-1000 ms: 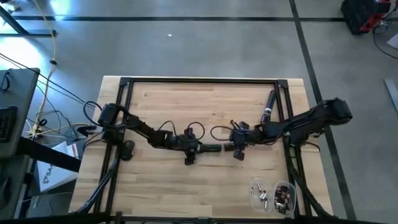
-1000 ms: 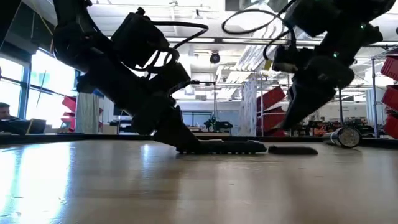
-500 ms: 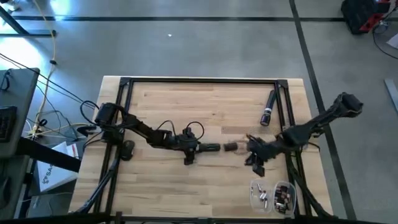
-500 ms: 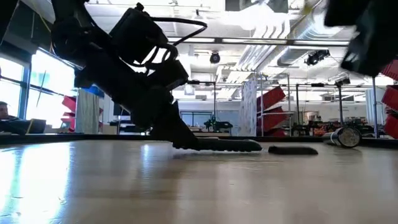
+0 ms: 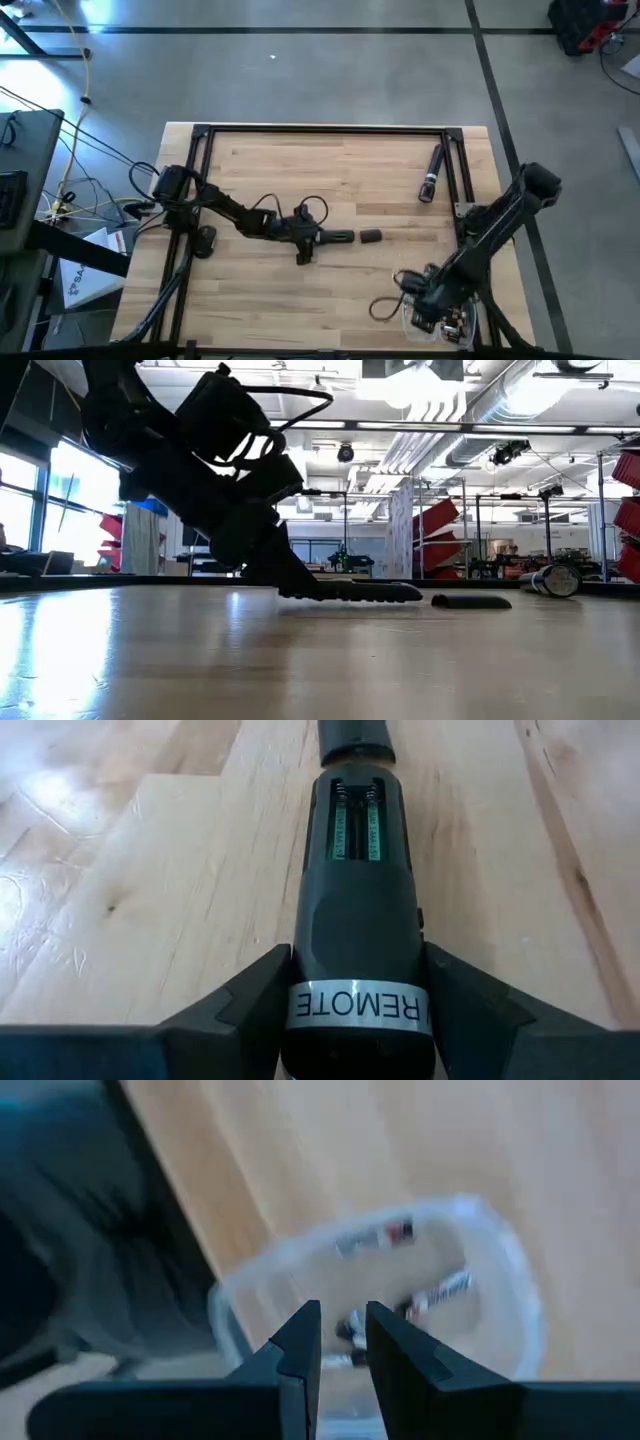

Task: Insert battery
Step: Insert the silver battery into the remote

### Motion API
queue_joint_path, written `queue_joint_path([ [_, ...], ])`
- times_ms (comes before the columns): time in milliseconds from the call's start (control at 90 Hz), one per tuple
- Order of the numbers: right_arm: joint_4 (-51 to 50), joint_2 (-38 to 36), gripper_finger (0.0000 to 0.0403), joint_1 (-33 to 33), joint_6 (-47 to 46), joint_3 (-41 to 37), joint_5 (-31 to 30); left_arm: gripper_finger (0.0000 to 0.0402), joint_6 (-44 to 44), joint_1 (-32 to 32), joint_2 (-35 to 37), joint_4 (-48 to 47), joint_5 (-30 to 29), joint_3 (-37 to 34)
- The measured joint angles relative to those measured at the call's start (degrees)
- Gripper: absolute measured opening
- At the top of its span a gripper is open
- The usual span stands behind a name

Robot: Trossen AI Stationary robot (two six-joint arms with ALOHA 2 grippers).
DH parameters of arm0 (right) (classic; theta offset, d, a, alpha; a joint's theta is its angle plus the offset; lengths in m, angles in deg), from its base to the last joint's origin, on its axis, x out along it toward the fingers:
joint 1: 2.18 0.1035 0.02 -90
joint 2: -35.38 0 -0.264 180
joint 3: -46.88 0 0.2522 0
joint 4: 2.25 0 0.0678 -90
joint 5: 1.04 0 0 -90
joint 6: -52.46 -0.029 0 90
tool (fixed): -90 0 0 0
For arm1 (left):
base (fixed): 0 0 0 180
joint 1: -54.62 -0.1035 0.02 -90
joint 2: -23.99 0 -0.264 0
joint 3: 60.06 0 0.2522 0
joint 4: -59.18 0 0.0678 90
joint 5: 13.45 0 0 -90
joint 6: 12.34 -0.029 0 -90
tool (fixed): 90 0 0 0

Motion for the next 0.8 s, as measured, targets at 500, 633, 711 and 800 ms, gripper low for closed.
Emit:
queue_joint_path([
  [500,-1.38,7.38,0.005,-6.37,12.37,0.03,-7.4,0.0182,1.12,1.23,0.07,-1.44,-0.06,0.09],
  [633,-6.84,7.37,0.005,-9.16,16.66,0.07,-8.89,0.0182,1.54,1.39,0.07,-1.47,0.11,0.09],
  [711,-11.37,7.37,0.005,-10.6,18.31,0.07,-10.14,0.0182,1.55,1.6,0.07,-1.51,0.08,0.09],
  [800,-16.87,7.37,0.005,-12.54,20.73,0.07,-11.64,0.0182,1.56,1.94,0.07,-1.47,0.02,0.09],
])
